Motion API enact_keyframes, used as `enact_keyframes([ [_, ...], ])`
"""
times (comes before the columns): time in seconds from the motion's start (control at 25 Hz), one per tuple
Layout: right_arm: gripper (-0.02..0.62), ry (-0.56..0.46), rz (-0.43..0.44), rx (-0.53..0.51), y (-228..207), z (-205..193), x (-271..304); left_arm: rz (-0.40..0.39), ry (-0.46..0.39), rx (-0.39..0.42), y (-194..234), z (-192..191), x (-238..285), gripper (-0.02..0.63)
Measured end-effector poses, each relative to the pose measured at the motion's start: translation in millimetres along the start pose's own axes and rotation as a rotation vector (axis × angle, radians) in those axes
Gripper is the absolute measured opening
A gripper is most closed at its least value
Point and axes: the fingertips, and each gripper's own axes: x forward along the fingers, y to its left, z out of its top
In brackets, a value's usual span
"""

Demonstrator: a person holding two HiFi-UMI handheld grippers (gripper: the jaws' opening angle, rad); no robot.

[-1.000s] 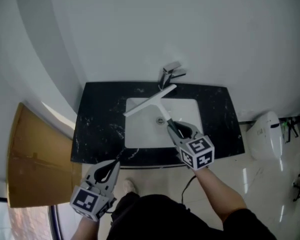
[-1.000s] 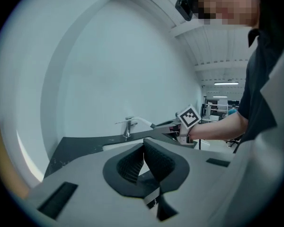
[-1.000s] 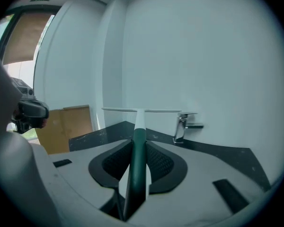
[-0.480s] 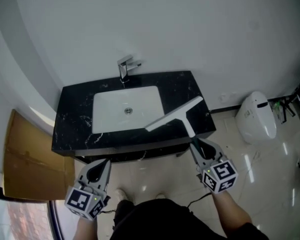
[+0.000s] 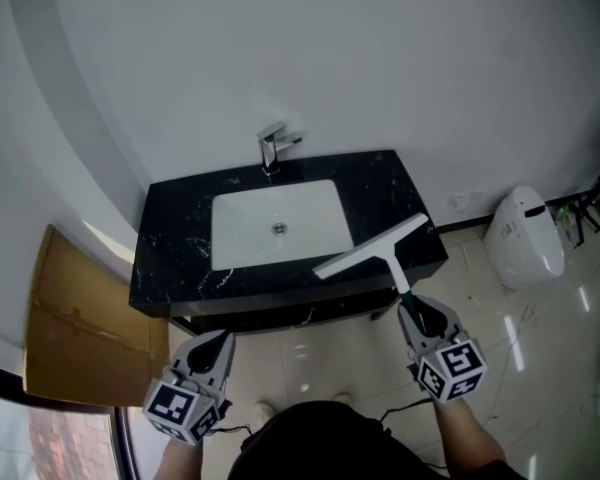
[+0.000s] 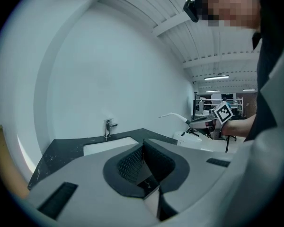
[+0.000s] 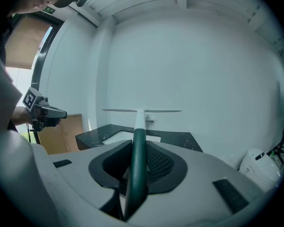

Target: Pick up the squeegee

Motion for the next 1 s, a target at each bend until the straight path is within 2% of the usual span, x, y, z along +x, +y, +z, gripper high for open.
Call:
enact_keyframes([
  [0.08,0.100,-0.006,0.001,-0.001,10.7,1.7,2.5,0.003,0.012,-0.009,8.1,-5.2,-8.1,0.000],
  [0.4,0.098,-0.016,0.004,-0.037,38.7,10.1,9.2,0.020,-0.035,-0.009,31.8,0.1,-25.4,0.000],
  [1.0,0.098,-0.020,0.029,-0.055,50.0,15.6,11.3,0.038,-0.043,-0.011,36.8,4.0,-33.5,0.000],
])
